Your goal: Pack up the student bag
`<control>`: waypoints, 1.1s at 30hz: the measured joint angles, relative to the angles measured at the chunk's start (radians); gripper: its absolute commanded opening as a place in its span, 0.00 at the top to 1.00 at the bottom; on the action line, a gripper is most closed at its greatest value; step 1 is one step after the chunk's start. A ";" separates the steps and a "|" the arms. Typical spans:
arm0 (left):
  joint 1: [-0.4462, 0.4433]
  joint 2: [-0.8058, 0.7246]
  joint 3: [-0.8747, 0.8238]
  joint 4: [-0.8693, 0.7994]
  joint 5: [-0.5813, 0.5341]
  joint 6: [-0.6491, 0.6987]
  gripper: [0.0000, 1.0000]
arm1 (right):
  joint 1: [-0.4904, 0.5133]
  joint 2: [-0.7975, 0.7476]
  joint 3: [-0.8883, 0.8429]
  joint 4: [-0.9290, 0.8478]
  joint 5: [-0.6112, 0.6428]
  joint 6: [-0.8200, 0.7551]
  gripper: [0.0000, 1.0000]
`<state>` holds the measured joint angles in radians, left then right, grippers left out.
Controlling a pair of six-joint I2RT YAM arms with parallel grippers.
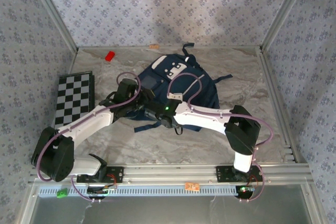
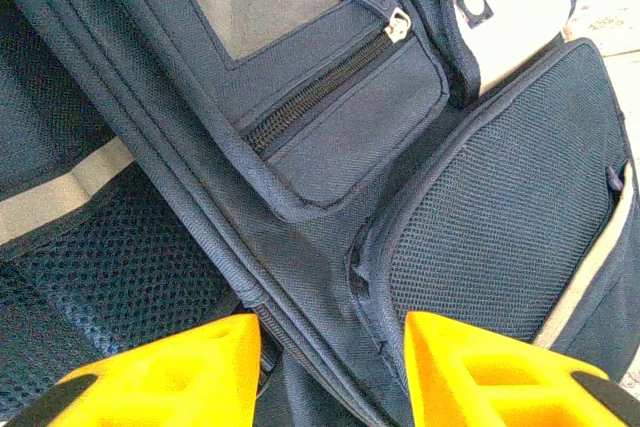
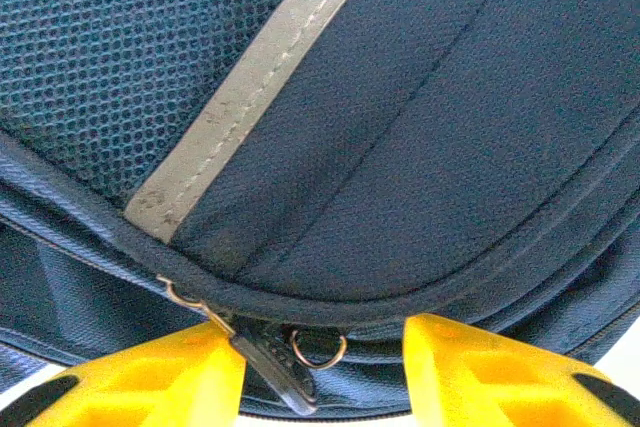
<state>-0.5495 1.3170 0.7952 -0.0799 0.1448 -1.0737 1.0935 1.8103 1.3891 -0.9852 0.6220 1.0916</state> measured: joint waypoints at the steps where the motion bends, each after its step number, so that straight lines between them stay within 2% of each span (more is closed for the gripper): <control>1: 0.000 0.000 0.000 0.000 0.000 0.000 0.58 | 0.000 0.000 0.005 0.002 -0.005 -0.008 0.58; 13: 0.004 -0.001 0.000 0.000 0.000 0.000 0.57 | -0.011 0.051 0.055 0.034 -0.045 -0.115 0.73; 23: 0.006 0.003 0.000 0.001 0.000 0.000 0.57 | -0.024 0.058 0.047 0.061 -0.069 -0.137 0.74; 33: 0.006 0.011 0.000 0.001 0.001 0.000 0.57 | -0.035 0.061 0.038 0.148 -0.068 -0.207 0.88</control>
<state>-0.5438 1.3277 0.7952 -0.0792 0.1455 -1.0740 1.0588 1.8713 1.4269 -0.8375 0.5541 0.8848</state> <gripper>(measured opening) 0.433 0.138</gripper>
